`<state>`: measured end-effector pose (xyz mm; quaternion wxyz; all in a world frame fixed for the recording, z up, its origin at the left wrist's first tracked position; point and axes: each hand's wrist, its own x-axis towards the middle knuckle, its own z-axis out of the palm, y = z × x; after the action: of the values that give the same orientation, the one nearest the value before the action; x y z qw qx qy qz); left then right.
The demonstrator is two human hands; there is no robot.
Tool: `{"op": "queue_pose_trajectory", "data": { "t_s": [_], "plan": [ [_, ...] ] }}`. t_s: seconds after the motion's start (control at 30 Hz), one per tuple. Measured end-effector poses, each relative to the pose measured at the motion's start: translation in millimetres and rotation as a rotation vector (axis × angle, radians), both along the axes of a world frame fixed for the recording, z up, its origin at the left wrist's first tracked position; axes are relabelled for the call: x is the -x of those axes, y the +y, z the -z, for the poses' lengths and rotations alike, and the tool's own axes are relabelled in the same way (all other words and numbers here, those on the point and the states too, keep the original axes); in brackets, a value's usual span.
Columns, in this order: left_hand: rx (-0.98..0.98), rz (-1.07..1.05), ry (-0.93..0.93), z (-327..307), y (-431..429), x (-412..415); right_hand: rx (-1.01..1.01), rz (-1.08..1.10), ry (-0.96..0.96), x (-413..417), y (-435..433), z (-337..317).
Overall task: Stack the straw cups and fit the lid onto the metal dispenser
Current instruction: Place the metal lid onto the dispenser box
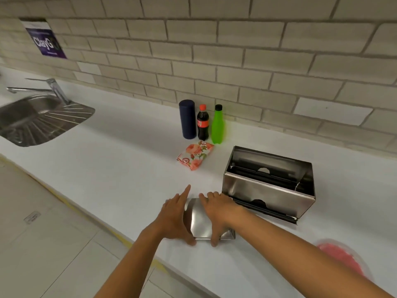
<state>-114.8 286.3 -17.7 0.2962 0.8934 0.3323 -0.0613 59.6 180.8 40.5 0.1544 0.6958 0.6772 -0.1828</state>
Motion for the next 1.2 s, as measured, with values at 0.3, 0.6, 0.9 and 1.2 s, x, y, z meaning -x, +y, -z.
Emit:
{"op": "queue_pose_trajectory", "data": {
  "t_s": [0.3,0.6,0.9,1.2],
  "plan": [
    [-0.036,0.188,-0.007,3.5,23.1,0.1,0.006,0.052,-0.009,1.4,7.1,-2.4],
    [-0.042,0.385,-0.1,-27.7,62.2,13.6,-0.019,0.162,-0.045,22.4,12.5,-53.4],
    [-0.048,0.523,-0.284,-107.1,79.5,-45.2,-0.129,0.366,-0.071,-15.0,-9.8,-133.1],
    [-0.077,0.568,-0.254,-140.3,68.7,-141.7,-0.131,0.539,-0.003,-99.4,-43.9,-168.9]
  ]
}}
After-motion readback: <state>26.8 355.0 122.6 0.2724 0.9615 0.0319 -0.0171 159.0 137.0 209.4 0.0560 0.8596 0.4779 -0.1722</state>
